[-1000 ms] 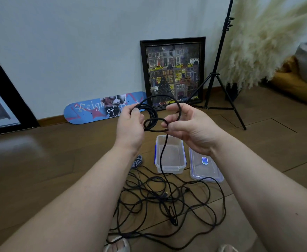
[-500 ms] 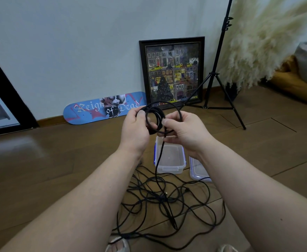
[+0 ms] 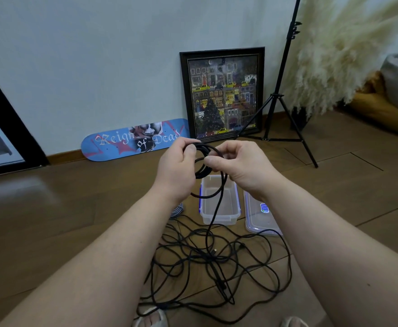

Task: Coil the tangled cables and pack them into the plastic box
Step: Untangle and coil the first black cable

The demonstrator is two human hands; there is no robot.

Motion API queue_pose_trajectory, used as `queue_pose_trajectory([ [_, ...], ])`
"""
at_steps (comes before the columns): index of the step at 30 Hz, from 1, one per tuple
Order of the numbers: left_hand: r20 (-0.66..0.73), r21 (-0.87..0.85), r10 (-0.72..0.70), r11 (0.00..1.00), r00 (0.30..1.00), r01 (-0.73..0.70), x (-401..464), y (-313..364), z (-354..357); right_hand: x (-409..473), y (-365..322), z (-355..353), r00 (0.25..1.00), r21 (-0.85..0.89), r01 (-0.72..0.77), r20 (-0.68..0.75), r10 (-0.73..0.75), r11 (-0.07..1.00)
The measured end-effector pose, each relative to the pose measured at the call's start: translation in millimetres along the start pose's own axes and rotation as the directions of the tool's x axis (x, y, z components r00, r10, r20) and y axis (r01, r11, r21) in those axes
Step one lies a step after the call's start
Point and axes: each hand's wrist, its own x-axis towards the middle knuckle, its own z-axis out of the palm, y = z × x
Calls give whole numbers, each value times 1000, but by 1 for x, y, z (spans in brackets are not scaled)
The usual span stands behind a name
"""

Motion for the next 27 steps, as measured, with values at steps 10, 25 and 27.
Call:
queue_pose_trajectory([
  [10,-25,-162,-5,987,1000,1,-5,0,10,3,-2,16,971,370,-113,-156,181,922],
  [25,23,-84,25,996,999,-23,-3,-4,8,7,17,10,883,-625,189,-228,-409,758],
  [27,20,-63,30,998,999,-28,-4,-1,9,7,17,13,902,-550,127,-283,-327,825],
])
